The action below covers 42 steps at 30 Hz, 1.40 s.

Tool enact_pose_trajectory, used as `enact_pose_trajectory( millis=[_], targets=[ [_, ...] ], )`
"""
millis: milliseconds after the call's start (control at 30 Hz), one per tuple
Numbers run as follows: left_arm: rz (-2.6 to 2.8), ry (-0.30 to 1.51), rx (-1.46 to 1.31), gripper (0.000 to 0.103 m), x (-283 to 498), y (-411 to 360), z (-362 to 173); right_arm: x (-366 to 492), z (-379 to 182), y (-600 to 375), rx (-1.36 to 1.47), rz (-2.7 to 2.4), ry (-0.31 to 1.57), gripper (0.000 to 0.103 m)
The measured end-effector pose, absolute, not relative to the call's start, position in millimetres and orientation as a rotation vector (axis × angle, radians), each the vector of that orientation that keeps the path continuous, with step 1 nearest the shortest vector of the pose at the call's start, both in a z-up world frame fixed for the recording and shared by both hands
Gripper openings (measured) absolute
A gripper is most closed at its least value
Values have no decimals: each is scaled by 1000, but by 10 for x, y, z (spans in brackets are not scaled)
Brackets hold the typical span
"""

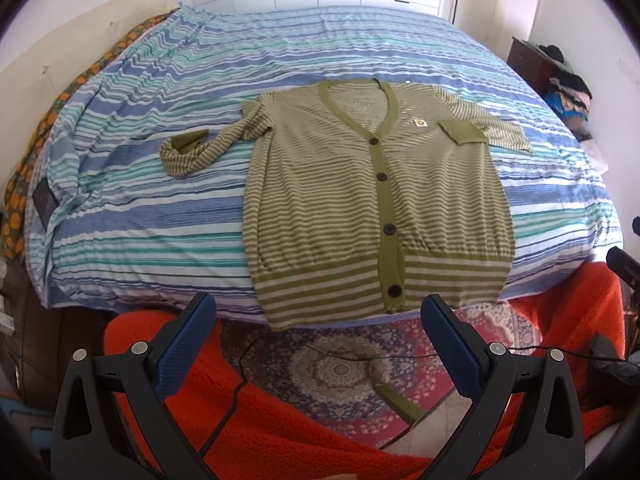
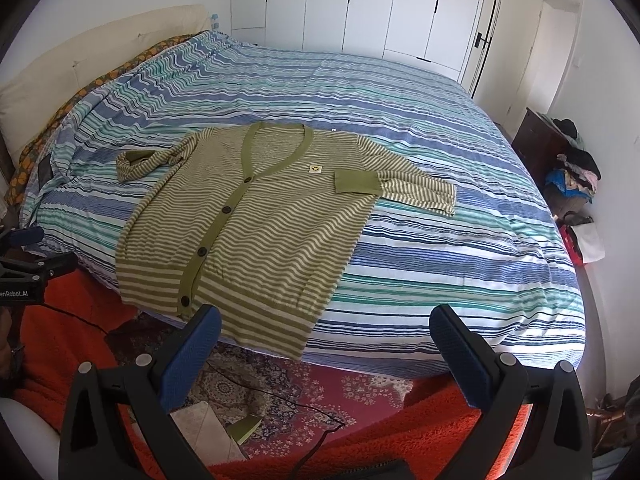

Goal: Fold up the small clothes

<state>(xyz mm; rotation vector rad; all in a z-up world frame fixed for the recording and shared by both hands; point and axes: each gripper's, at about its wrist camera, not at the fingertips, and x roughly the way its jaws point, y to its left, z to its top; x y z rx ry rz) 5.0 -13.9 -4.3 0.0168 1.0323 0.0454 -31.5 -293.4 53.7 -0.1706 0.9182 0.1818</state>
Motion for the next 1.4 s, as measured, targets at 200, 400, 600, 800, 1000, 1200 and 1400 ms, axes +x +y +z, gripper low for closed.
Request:
enact_pose_trajectory(
  millis=[200, 400, 600, 800, 1000, 1200, 1400],
  targets=[
    [30, 1035, 16, 102, 32, -172, -63, -305, 506, -2938, -166, 190, 932, 103],
    [26, 1029, 19, 102, 30, -182, -42, -287, 452, -2934, -152, 213, 949, 103],
    [18, 1031, 19, 102, 28, -193, -47, -195, 395, -3023, -112, 236, 962, 103],
    [20, 1040, 6, 102, 57, -152, -63, -180, 369, -2926, -145, 286, 936, 103],
    [12, 1053, -15, 102, 78, -116, -109, 132, -280, -3070, -51, 412, 1088, 98],
    [13, 1057, -27, 102, 88, -100, -113, 538, -1289, -3069, 94, 522, 1327, 72],
    [60, 1080, -56, 102, 125, 22, -161, 710, -1672, -3164, 292, 537, 1371, 26]
  ],
)
